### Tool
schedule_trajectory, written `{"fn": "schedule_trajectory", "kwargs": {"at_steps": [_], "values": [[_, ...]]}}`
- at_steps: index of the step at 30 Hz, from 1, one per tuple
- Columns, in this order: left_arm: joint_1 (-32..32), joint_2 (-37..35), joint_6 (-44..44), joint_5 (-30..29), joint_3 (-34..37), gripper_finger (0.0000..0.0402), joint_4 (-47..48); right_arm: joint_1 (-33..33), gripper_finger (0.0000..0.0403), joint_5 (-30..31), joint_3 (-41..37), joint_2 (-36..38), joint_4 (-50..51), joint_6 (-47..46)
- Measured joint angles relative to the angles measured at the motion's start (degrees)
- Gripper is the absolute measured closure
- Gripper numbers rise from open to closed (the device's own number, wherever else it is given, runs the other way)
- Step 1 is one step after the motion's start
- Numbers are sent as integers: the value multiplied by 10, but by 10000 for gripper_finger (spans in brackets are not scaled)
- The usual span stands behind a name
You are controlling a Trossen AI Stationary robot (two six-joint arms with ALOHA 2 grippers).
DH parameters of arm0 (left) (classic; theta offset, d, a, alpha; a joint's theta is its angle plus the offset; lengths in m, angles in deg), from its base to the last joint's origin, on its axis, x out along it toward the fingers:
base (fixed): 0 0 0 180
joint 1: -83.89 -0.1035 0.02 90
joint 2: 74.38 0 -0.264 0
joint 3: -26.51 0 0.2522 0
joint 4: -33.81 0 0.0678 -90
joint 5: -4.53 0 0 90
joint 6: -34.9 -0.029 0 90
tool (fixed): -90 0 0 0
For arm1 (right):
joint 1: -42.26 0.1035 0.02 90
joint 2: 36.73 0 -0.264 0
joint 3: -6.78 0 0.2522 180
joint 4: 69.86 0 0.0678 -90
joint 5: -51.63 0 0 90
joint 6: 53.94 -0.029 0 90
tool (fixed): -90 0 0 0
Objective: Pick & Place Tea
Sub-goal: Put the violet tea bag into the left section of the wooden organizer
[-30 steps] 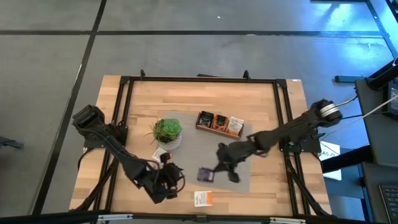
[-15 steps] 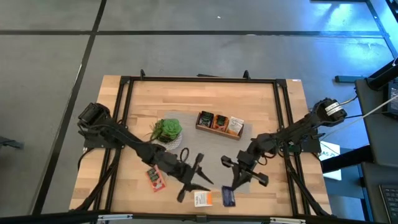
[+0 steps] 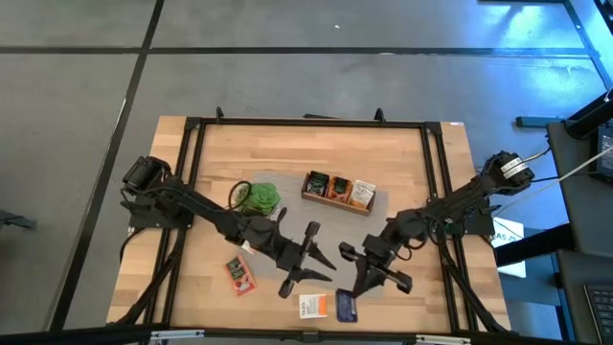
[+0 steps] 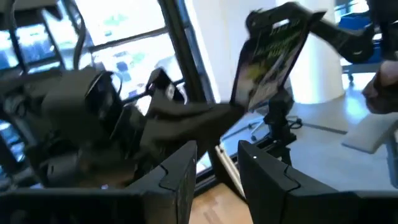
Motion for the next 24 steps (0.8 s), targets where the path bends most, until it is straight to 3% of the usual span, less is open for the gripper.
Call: {"fn": "schedule_trajectory", "kwargs": {"at_steps": [10,14,24], "values": [[-1,0,-98,27,0,288,-20,-8,398,42,0,-40,-30,-116],[-1,0,-100,72,0,288,-20,-12,398,42,0,-63,-96,-164],[7,0,-125,107,0,288,-20,-12,398,39,0,-72,-142,-187]]}}
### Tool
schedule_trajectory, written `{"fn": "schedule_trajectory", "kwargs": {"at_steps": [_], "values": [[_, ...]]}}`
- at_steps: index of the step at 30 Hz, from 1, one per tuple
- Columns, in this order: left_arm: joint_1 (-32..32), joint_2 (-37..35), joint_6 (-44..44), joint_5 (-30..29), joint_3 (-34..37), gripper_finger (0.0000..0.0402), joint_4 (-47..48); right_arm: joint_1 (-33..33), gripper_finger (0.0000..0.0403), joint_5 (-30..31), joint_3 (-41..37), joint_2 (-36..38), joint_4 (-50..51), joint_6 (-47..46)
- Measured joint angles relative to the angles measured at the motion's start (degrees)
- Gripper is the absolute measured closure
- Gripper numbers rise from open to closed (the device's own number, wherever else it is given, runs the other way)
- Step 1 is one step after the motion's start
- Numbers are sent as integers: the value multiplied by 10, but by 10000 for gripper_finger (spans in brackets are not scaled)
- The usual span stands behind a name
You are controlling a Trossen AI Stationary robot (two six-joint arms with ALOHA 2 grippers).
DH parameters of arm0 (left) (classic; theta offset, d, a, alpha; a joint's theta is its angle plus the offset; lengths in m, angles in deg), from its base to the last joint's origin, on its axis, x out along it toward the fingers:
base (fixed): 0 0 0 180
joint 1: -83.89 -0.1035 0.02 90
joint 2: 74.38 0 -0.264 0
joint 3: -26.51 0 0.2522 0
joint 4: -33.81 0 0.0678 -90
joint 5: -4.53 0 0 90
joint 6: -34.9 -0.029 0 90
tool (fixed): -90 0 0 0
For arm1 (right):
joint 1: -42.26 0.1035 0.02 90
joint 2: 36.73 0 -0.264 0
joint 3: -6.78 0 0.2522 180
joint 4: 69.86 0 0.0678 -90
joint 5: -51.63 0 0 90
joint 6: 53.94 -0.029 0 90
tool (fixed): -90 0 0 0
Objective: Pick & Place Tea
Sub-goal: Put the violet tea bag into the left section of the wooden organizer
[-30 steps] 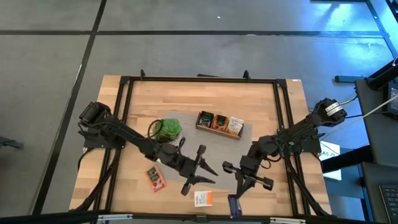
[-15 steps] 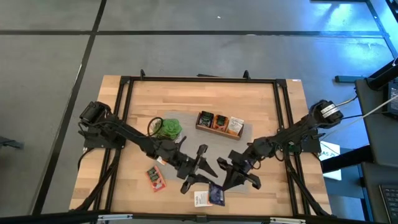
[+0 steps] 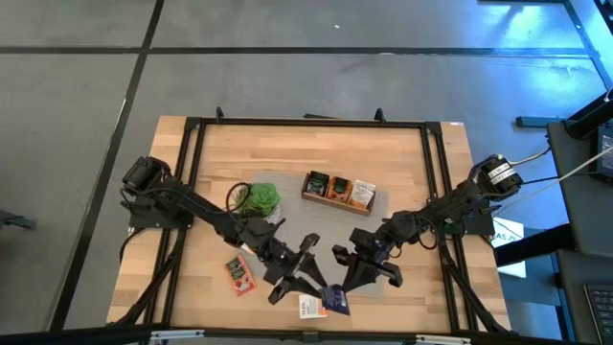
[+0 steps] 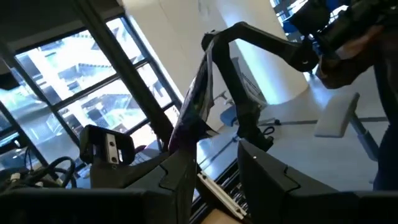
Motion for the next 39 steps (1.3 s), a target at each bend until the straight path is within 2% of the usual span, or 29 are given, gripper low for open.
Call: {"fn": "schedule_trajectory", "kwargs": {"at_steps": [7,17,23,31,39], "values": [[0,0,-1,-46,0,288,0,0,398,3,0,0,2,-12],[3,0,-34,-42,0,288,-30,3,398,3,0,0,3,-18],[3,0,-40,-102,0,288,-26,9,398,1,5,0,3,-18],[8,0,-43,-73,0,288,-30,11,398,3,6,0,4,-14],[7,0,-62,-109,0,288,-30,15,398,3,6,0,0,-14]]}}
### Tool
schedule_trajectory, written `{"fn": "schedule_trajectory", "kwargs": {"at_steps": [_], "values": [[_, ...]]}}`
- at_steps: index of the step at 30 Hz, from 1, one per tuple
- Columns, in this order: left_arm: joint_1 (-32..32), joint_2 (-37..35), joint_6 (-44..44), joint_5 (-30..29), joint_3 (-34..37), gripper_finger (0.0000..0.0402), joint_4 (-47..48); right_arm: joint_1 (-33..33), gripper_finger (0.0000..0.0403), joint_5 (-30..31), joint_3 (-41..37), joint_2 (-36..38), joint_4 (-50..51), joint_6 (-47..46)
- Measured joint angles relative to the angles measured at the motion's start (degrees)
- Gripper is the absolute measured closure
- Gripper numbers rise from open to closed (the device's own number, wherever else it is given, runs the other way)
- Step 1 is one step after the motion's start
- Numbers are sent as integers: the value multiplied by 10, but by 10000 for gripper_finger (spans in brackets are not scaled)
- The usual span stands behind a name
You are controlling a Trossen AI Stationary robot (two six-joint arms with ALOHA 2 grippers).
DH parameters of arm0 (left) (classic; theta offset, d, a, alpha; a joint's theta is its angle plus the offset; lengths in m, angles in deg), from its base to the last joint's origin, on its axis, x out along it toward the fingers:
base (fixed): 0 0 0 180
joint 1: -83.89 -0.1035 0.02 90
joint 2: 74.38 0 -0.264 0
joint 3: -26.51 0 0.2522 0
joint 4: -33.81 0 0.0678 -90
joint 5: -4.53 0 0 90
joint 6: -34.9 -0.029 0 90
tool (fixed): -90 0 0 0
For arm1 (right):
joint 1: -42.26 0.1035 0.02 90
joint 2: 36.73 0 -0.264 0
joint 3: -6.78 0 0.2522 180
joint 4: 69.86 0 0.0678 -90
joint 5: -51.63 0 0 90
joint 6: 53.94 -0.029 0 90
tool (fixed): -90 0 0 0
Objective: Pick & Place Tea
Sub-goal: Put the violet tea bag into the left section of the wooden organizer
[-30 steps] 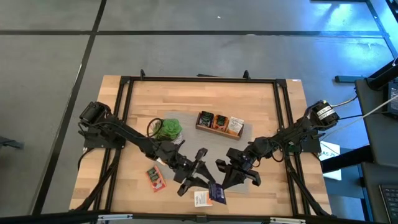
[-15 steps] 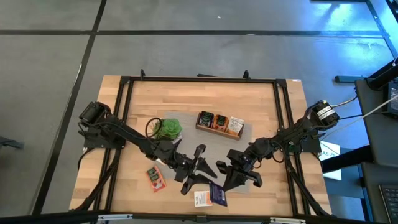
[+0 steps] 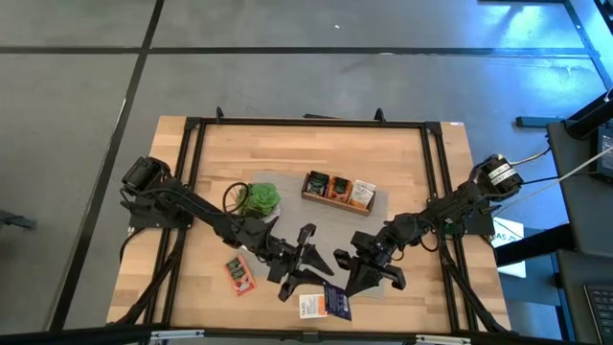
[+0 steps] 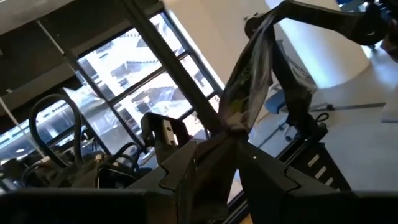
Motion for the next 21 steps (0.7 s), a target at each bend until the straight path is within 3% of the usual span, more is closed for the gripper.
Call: {"fn": "schedule_trajectory", "kwargs": {"at_steps": [21], "values": [[14,-1,-15,49,0,288,-43,1,398,0,0,0,3,2]]}}
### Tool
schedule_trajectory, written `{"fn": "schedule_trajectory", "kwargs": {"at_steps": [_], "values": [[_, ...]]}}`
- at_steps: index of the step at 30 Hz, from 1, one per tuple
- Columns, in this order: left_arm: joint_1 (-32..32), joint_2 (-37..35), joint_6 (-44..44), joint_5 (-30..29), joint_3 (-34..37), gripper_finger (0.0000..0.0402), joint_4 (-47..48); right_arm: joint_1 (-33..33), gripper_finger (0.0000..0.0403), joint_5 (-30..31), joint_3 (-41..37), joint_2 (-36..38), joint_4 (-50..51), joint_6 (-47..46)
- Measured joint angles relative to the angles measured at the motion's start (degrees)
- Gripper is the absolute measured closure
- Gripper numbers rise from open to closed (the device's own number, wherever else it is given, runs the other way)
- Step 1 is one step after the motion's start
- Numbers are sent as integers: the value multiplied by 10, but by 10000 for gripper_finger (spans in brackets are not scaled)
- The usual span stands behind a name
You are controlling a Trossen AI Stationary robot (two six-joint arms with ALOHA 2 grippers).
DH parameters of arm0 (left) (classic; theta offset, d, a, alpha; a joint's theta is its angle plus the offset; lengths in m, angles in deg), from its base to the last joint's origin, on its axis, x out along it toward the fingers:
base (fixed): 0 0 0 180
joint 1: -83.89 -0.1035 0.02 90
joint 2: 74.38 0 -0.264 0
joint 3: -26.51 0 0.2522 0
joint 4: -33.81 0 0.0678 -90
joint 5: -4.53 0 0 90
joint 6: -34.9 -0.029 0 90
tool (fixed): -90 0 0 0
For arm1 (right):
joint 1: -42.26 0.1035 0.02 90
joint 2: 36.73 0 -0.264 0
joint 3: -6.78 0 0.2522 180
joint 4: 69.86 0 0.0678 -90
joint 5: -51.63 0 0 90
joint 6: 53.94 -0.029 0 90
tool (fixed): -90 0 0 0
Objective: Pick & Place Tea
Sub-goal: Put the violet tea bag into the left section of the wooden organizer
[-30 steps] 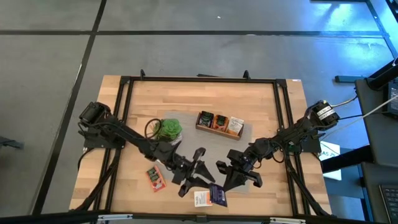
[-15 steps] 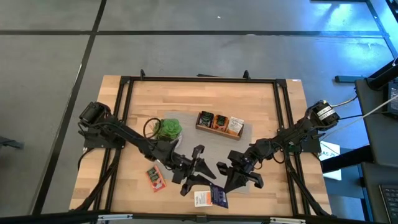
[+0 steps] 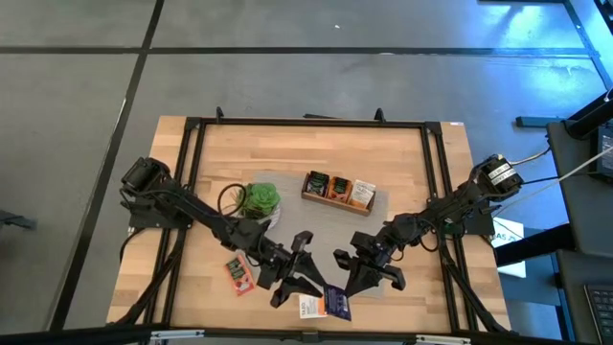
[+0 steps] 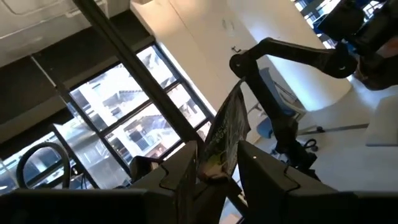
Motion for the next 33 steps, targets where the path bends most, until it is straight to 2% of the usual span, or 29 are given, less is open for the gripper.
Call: {"fn": "schedule_trajectory", "kwargs": {"at_steps": [12,24,27,30,33], "values": [[-3,0,1,-9,0,296,8,-3,398,20,0,0,13,2],[-4,0,2,-11,0,392,13,-17,398,19,0,0,15,18],[-4,0,2,-10,0,397,19,-20,395,19,0,0,17,49],[-4,0,2,-6,0,398,22,-22,378,8,0,0,17,119],[-3,0,8,-3,0,398,23,-30,343,-22,0,0,17,136]]}}
